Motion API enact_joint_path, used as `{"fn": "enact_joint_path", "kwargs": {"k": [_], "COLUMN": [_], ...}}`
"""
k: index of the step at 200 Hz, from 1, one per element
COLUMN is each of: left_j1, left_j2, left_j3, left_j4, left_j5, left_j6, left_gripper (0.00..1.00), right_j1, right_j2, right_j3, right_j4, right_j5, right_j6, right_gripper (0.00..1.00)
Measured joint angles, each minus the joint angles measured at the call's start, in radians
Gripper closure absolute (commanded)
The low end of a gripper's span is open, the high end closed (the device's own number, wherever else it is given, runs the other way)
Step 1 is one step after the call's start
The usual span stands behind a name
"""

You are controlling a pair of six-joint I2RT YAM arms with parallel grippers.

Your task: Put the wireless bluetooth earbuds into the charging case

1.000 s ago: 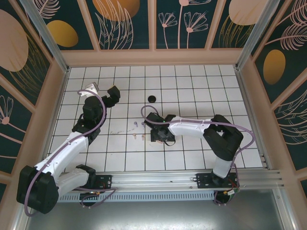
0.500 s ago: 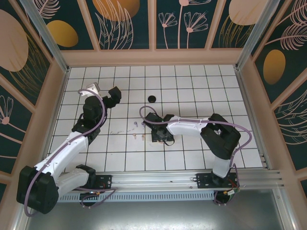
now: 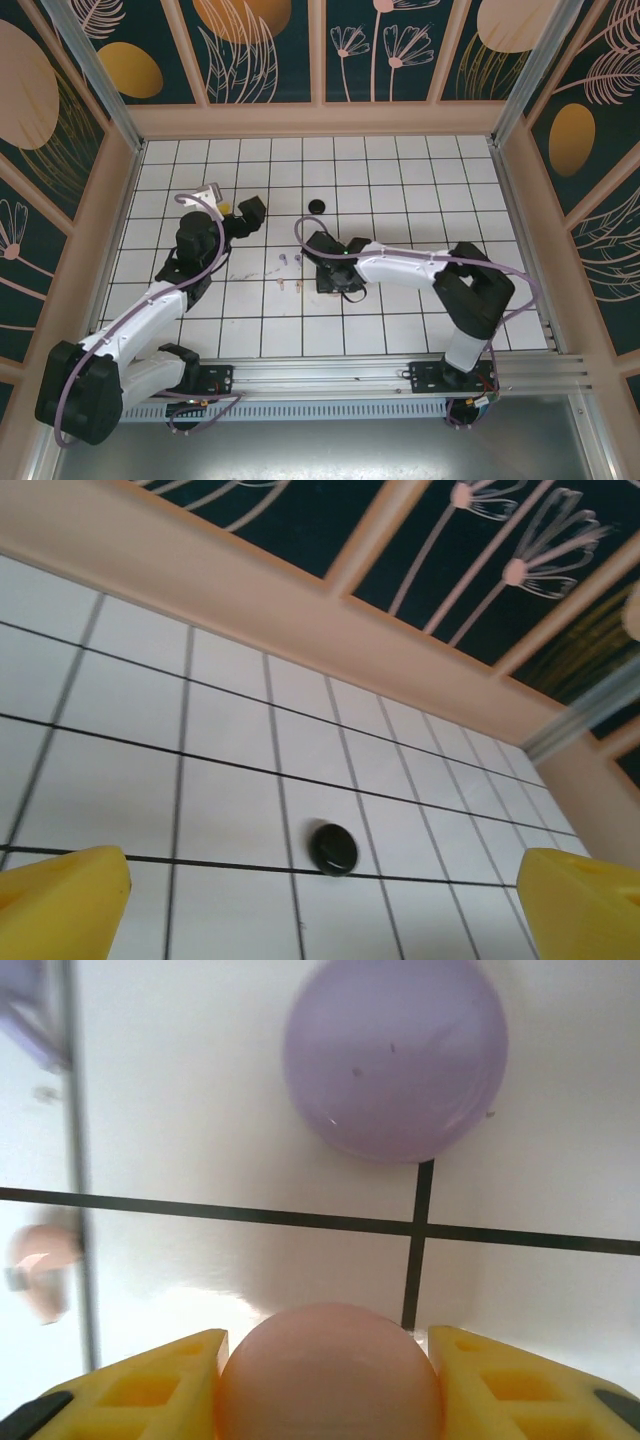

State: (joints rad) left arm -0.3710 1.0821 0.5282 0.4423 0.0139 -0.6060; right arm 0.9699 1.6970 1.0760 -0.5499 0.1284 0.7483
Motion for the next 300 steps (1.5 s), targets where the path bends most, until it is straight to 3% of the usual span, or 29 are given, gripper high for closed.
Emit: {"fn": "enact_joint_path", "kwargs": {"k": [48, 98, 191, 300], "left_j1": [0.000, -0.009, -0.117, -0.148], "left_j2": [0.082, 0.172, 0.397, 0.582], "left_j3": [-0.079, -0.122, -0.127, -0.049], "left_j4": [0.198, 0.420, 0.779, 0.938], "left_j5": [0.199, 0.319, 0.323, 0.327], "left_j6": [-0.008, -0.063, -0.173, -0.230], "left_gripper": [0.02, 0.03, 0.22, 0.45], "right_j1": [-0.149, -0.287, -0.289, -0.238], "right_j2": [-0.183, -0.203, -0.094, -0.020], "right_j3": [0.037, 0.130, 0.200, 0.278], "right_j4": [0.031, 0.116, 0.282, 0.319], "right_j5": [-0.042, -0.108, -0.201, -0.208], "right_j6": [0.013, 0.074, 0.325, 0.388], "right_gripper": [0.59, 0.60, 0.61, 0.62]}}
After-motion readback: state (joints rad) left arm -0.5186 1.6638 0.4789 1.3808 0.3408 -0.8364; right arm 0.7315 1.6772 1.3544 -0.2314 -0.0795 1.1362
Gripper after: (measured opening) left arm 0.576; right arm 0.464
